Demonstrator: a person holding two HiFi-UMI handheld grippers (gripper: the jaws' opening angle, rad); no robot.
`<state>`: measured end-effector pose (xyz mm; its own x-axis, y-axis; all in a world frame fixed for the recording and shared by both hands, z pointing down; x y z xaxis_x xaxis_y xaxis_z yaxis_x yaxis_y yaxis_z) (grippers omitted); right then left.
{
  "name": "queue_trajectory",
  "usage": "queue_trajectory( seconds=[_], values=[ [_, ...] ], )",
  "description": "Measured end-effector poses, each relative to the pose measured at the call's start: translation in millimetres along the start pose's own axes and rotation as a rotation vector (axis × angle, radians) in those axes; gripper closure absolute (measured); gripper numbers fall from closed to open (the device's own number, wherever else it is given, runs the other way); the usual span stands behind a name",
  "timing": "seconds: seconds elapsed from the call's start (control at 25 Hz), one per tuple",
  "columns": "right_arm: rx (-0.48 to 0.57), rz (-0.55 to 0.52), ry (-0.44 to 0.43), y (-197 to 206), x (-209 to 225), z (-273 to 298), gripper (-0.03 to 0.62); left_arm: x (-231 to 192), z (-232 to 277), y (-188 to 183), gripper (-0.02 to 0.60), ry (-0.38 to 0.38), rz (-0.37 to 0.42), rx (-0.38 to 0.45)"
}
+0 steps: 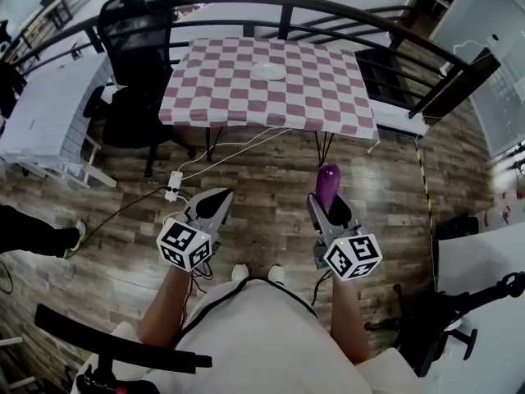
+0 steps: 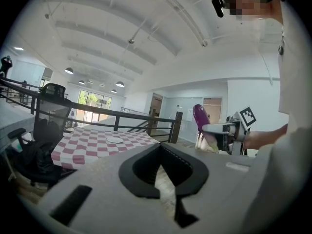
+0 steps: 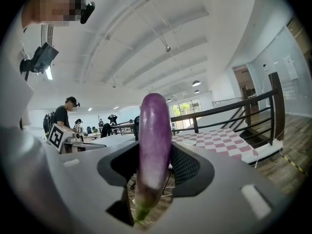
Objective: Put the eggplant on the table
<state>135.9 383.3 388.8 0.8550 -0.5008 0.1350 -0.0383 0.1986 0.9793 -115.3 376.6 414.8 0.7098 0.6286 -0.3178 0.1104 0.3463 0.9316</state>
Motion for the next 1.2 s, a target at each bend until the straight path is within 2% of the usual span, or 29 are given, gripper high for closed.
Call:
queue_trajectory(
  seconds=[0.4,0.64,0.96,1.2],
  values=[
    [-0.007,-0.003,0.044,2,-29,27,0.391,-36,-22,-7,0.575,0.025,-0.013,0.006],
    [-0.006,0.012,0.035,4,-41,41,0.391,-49,-23,-11,0.575,0.022,-0.010,0.024],
    [-0.001,0.007,0.023,2,-28,56,0.391,-52,-4,-12,0.575,0.021,-0.008,0.028],
    [0.009,0.004,0.013,-2,4,77,0.391,-60,34,-24,0.575,0.008,-0.007,0.036]
  ],
)
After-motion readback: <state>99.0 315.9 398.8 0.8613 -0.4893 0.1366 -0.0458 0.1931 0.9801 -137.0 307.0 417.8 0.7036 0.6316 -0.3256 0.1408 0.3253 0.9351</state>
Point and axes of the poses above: the fingertips, and each gripper's own axes: z forward along the fingers, x to its right, y out of its underside, the point moved 5 cm from there along -z, backward along the fingers, and after that the axes turned 6 degrees about -z, right-handed, at the moved point
